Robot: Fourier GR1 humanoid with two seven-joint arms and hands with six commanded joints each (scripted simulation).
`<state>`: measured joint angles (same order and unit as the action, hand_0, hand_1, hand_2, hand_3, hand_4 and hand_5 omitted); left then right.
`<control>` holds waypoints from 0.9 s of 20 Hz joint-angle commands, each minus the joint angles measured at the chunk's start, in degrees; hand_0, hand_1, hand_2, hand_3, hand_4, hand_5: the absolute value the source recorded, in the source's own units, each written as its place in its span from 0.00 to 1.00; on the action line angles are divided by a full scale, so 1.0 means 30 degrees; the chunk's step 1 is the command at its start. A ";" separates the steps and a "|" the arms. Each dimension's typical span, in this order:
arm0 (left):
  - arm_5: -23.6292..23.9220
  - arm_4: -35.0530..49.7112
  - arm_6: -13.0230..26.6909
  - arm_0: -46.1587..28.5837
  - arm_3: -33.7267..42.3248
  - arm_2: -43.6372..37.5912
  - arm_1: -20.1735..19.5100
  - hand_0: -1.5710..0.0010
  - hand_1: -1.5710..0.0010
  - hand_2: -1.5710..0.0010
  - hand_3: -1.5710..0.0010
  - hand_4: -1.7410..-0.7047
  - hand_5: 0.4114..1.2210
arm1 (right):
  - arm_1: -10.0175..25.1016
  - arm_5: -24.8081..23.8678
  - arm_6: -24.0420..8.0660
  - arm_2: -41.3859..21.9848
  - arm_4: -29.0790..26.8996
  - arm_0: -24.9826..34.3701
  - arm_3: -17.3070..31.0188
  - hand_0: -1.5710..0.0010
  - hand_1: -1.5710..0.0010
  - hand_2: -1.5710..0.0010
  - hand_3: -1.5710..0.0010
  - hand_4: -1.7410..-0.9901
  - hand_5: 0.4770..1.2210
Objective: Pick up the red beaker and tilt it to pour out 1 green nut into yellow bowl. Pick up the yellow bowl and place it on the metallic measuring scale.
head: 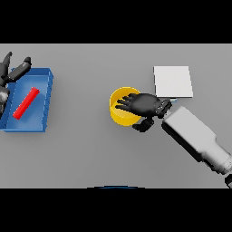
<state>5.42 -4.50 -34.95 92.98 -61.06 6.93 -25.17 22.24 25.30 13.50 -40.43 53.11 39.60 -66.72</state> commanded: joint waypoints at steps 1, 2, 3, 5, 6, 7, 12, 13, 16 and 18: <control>0.0094 -0.0281 0.0000 0.0080 -0.0027 -0.0185 -0.0121 1.00 1.00 1.00 1.00 0.99 0.34 | -0.0067 0.0212 0.0152 -0.0139 -0.0005 0.0059 0.0079 1.00 1.00 1.00 1.00 0.62 0.35; 0.0201 -0.0447 0.0000 0.0111 0.0053 -0.0415 -0.0249 1.00 1.00 1.00 1.00 0.99 0.34 | -0.0217 0.0343 0.0143 -0.0241 0.0009 0.0149 0.0280 1.00 1.00 1.00 1.00 0.61 0.35; 0.0359 -0.0695 0.0001 0.0010 0.0121 -0.0608 -0.0473 1.00 1.00 1.00 1.00 0.99 0.34 | -0.0287 0.0534 0.0105 -0.0250 -0.0038 0.0236 0.0370 1.00 1.00 1.00 1.00 0.60 0.36; 0.0563 -0.1146 0.0001 0.0012 0.0163 -0.1274 -0.0950 1.00 1.00 1.00 1.00 0.99 0.34 | -0.0521 0.0507 -0.0133 -0.0154 -0.0104 0.0310 0.0673 1.00 1.00 1.00 1.00 0.58 0.38; 0.0696 -0.1537 0.0000 0.0002 0.0095 -0.1588 -0.1133 1.00 1.00 1.00 1.00 0.99 0.34 | -0.0580 0.0769 -0.0349 -0.0011 -0.0273 0.0308 0.0680 1.00 1.00 1.00 0.99 0.56 0.42; 0.0875 -0.1721 0.0000 0.0195 -0.0080 -0.1769 -0.1128 1.00 1.00 1.00 1.00 0.99 0.34 | -0.0705 0.0831 -0.0536 -0.0005 -0.0283 0.0295 0.0872 1.00 0.99 0.99 0.97 0.54 0.45; 0.1379 -0.2604 -0.0001 0.0332 -0.0216 -0.2587 -0.1767 1.00 1.00 1.00 1.00 0.99 0.35 | -0.0620 0.1055 0.0193 -0.0159 -0.0289 0.0351 0.0903 0.42 0.45 0.56 0.71 0.31 0.76; 0.1461 -0.2824 0.0010 0.0333 -0.0283 -0.2739 -0.1876 1.00 1.00 1.00 1.00 0.99 0.35 | -0.0558 0.0963 0.0447 -0.0204 -0.0319 0.0301 0.0873 0.33 0.36 0.45 0.63 0.25 0.81; 0.1840 -0.3429 0.0000 0.0455 -0.0440 -0.3415 -0.2225 1.00 1.00 1.00 1.00 0.98 0.35 | -0.0481 0.0792 0.0613 -0.0205 -0.0366 0.0347 0.0799 0.17 0.18 0.26 0.40 0.14 0.90; 0.2043 -0.4165 0.0001 0.0335 -0.0372 -0.3860 -0.2643 1.00 1.00 1.00 1.00 0.98 0.35 | -0.0526 0.0546 0.0556 -0.0360 -0.0222 0.0476 0.0910 0.11 0.12 0.22 0.29 0.09 0.94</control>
<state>11.56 -16.97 -34.95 93.97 -62.18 -4.64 -33.12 20.68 26.90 15.35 -41.49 52.35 41.06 -64.02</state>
